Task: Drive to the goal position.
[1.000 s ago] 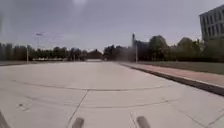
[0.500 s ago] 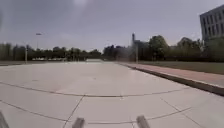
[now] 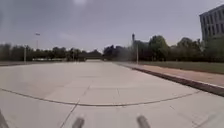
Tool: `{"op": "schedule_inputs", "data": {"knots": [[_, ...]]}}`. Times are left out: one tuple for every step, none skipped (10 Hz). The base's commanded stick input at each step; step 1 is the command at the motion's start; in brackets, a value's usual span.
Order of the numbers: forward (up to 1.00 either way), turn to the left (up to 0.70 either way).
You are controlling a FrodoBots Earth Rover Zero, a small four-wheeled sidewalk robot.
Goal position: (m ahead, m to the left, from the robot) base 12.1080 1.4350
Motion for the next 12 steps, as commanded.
{"op": "schedule_inputs", "data": {"knots": [[0.70, 0.00], [0.70, 0.00], [0.70, 0.00], [0.70, 0.00], [0.70, 0.00], [0.70, 0.00], [0.70, 0.00], [0.70, 0.00], [0.70, 0.00], [0.70, 0.00], [0.70, 0.00], [0.70, 0.00]]}}
